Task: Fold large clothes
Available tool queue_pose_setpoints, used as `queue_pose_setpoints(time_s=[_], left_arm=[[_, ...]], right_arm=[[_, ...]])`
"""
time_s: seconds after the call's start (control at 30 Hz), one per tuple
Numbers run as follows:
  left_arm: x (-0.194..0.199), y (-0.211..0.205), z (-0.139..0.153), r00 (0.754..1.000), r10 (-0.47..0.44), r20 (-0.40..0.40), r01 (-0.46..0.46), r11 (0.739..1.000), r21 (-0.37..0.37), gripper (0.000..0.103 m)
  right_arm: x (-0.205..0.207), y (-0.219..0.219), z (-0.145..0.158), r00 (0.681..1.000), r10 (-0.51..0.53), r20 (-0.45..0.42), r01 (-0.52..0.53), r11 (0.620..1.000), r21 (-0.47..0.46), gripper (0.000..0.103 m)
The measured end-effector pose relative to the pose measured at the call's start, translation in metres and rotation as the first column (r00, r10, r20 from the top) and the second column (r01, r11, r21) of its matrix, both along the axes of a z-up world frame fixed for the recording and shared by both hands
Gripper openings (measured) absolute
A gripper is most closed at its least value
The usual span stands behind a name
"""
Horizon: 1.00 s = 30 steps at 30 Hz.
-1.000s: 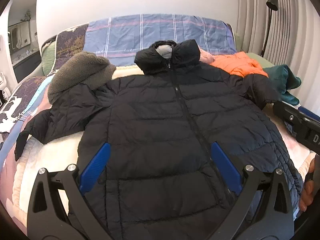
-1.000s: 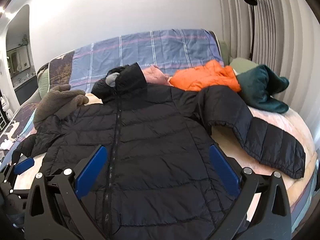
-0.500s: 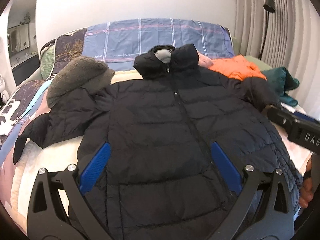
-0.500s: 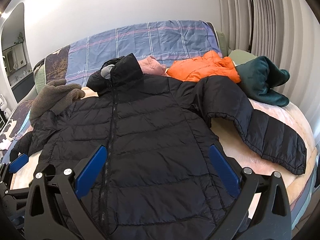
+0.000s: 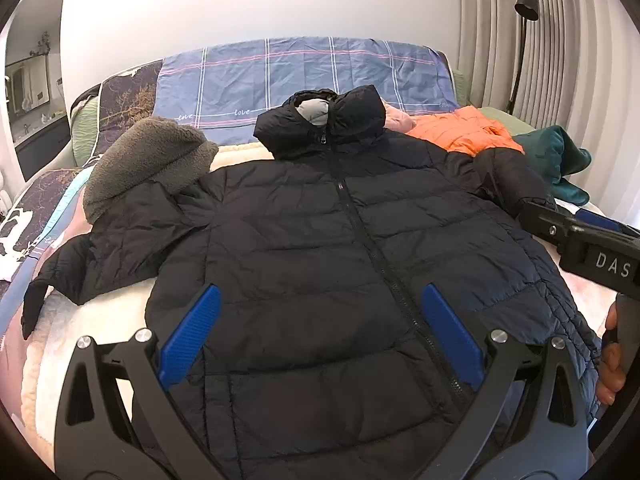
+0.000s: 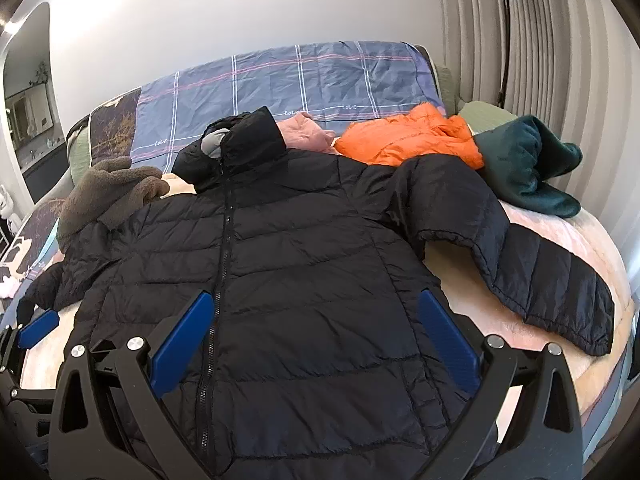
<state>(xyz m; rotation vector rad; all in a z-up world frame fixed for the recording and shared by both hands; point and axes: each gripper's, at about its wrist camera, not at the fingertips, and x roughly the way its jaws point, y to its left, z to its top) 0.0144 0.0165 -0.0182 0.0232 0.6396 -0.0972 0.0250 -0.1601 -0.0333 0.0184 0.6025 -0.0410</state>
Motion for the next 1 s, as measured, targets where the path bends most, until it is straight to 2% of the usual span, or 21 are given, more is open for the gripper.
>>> queue_pose_setpoints(time_s=[1.0], left_arm=[[0.01,0.004,-0.012,0.999,0.003,-0.041,-0.004,1.0,-0.016,0.101]], right_arm=[[0.006,0.003,-0.01,1.0,0.018,-0.024,-0.018,1.0,-0.006,0.102]])
